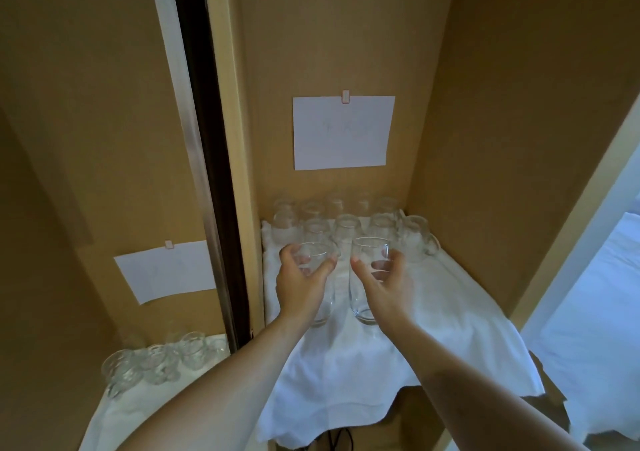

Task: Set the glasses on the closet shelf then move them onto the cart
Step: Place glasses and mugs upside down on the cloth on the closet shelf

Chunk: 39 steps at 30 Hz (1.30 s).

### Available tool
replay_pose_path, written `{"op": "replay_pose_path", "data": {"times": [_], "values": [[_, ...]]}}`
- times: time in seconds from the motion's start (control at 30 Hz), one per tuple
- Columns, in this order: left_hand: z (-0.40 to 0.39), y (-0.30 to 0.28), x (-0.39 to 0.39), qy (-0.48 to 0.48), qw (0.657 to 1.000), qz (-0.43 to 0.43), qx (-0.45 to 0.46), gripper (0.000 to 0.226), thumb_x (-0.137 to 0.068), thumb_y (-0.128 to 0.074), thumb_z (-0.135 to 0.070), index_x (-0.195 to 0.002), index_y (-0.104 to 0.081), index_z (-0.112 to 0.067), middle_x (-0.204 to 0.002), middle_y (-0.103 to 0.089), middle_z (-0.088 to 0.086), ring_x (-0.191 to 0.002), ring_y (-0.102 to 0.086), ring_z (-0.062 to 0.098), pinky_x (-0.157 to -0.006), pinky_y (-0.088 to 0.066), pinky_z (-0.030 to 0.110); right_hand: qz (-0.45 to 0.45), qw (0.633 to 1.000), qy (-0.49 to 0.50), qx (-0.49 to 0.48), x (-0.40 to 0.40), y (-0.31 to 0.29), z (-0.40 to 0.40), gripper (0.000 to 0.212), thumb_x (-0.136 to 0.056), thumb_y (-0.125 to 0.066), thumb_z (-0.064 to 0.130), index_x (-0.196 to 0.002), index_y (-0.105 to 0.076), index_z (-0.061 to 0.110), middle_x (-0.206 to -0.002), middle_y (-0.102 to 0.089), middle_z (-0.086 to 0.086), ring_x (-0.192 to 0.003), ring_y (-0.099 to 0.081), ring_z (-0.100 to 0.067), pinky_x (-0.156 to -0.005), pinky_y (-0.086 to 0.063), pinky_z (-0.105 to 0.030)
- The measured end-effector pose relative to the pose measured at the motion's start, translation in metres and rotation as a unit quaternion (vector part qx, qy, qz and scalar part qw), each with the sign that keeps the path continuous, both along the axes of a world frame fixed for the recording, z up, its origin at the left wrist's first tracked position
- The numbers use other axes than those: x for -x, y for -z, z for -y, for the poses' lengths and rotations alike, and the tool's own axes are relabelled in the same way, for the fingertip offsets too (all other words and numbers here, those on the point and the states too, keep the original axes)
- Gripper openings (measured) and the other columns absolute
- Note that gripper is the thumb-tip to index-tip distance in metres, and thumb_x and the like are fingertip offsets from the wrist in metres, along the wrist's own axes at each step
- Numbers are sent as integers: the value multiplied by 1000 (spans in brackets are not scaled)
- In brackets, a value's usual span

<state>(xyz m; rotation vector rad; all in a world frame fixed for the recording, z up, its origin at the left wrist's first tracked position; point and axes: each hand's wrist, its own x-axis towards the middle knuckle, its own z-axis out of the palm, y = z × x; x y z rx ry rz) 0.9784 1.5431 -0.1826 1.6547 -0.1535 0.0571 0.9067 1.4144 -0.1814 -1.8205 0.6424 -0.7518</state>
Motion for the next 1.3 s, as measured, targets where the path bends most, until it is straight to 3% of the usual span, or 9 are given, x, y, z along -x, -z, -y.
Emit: {"op": "replay_pose_path", "data": {"times": [0.17,0.33,0.47,0.6,0.7,0.83,1.0,1.13,1.3], "values": [[22,14,-19,-6,1000,-23,-13,74,-77,-87,-37,-135,-43,-23,-120,-59,-3,-111,-58,18,-95,-49,31,-50,998,-4,32,-19,17,23,77,-62,-70,82,-118,-39,39,-105,-62,16,-98,-66,-8,-87,-57,-41],[44,24,-38,-31,999,-36,-20,78,-78,-87,-32,-139,-40,-20,-121,-57,-3,-111,-55,16,-88,-42,25,-68,996,-54,34,-39,26,47,76,-74,-82,58,-127,-43,19,-116,-59,5,-107,-60,-14,-84,-47,-29],[54,37,-52,-53,997,-36,-53,81,-71,-92,-33,-134,-42,-24,-125,-58,-4,-114,-56,18,-94,-48,32,-70,994,-81,27,-60,35,66,80,-73,-84,55,-131,-43,15,-116,-59,4,-110,-59,-14,-89,-49,-31],[56,49,-65,-75,996,-34,-44,77,-68,-94,-31,-125,-41,-30,-125,-60,-3,-118,-56,19,-100,-49,38,-56,992,-106,30,-83,44,77,75,-71,-87,50,-121,-45,14,-112,-61,-1,-105,-62,-20,-88,-52,-35],[54,59,-64,-87,995,-34,-28,77,-70,-93,-26,-126,-41,-29,-128,-59,-2,-123,-55,17,-102,-47,36,-60,990,-128,23,-94,54,82,77,-69,-90,46,-119,-46,10,-117,-62,-6,-108,-63,-23,-87,-51,-34],[52,74,-62,-81,996,-21,-7,80,-73,-92,-23,-133,-40,-28,-134,-54,1,-130,-51,15,-101,-42,25,-64,984,-164,4,-99,74,80,79,-69,-91,41,-124,-43,13,-126,-61,-7,-119,-59,-23,-96,-49,-33],[46,96,-59,-52,996,-38,-56,99,-68,-94,-27,-147,-34,-24,-143,-48,-3,-134,-47,16,-109,-45,36,-77,978,-194,5,-100,97,87,100,-67,-94,32,-147,-35,19,-134,-59,-2,-122,-58,-20,-103,-49,-35],[39,110,-58,-51,992,-75,-88,96,-66,-95,-13,-141,-36,-22,-134,-52,-6,-127,-53,18,-102,-50,34,-127,967,-218,21,-95,122,96,96,-64,-95,35,-143,-41,21,-132,-61,3,-120,-60,-20,-99,-50,-31],[37,90,-67,-87,980,-104,-143,95,-56,-100,-27,-124,-33,-29,-123,-56,0,-110,-59,22,-92,-54,35,-126,967,-219,17,-97,128,101,93,-63,-95,34,-139,-43,26,-130,-62,4,-118,-61,-19,-99,-49,-29]]}}
